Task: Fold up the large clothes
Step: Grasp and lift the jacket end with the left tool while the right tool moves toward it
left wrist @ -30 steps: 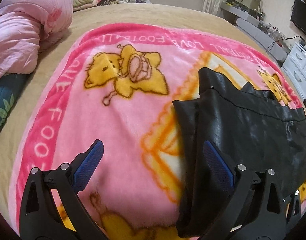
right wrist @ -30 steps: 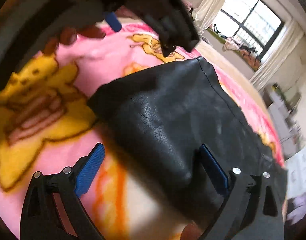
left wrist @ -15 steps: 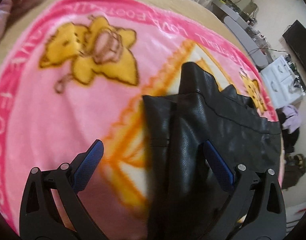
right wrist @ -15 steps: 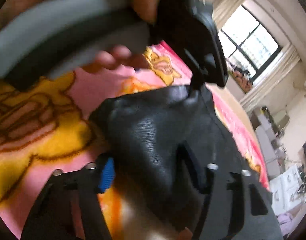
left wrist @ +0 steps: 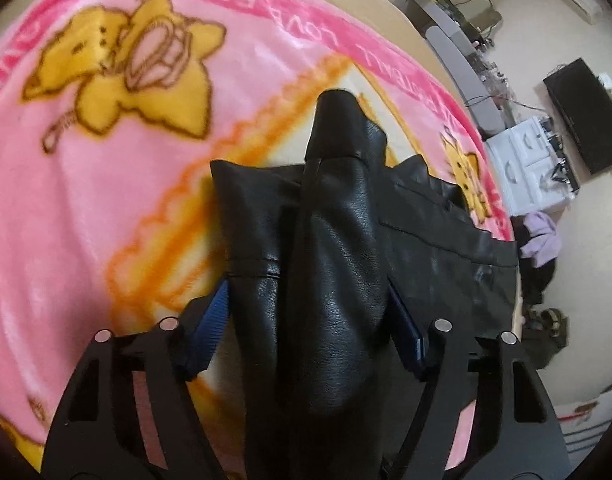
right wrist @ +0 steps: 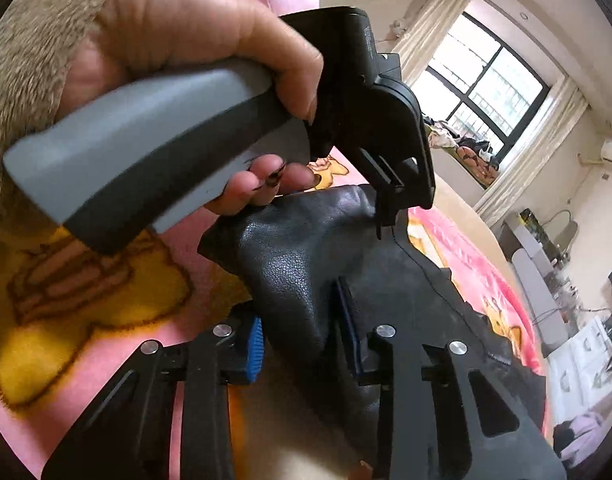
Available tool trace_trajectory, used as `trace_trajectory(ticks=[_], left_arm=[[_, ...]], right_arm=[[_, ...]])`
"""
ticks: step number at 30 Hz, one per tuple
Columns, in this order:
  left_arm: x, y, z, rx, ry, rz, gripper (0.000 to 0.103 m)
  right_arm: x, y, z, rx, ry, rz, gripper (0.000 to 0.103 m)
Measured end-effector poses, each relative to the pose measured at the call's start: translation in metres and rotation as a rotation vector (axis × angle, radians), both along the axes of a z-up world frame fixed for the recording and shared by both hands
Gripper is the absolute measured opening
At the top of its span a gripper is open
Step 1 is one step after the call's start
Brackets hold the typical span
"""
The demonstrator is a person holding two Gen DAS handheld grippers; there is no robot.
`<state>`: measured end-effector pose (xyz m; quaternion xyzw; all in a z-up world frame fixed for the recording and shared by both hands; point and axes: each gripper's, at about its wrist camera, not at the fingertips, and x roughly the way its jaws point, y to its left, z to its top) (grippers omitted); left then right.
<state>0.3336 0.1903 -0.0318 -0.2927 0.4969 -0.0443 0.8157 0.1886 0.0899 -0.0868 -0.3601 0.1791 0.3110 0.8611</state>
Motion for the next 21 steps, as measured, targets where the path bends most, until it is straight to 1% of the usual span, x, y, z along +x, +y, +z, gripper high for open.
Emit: trace_trajectory(ticks=[4,9,13,16,21], left_arm=[[-0.008,-0.014,0.026,0.057,-0.067,-0.018,0.046],[-0.015,-0.030,0.057,0.081,-0.132,-0.035,0.045],[-0.017,-0.049,0.082,0.122,-0.178,-0.061,0.045],[-0.019,-0.067,0.097,0.163,-0.207,-0.081,0.045],[-0.019,-0.091,0.114,0.199,-0.244,-0.109,0.045]], right_arm=[[-0.003,-0.011,0.012,0.054,-0.009,-0.007,0.027],[-0.006,-0.030,0.035,0.131,-0.024,-0.029,0.025],[-0.007,-0.050,0.053,0.191,-0.024,-0.056,0.023],[-0.005,-0.067,0.064,0.234,-0.020,-0.080,0.023],[-0.004,-0.095,0.077,0.295,-0.015,-0.120,0.022]])
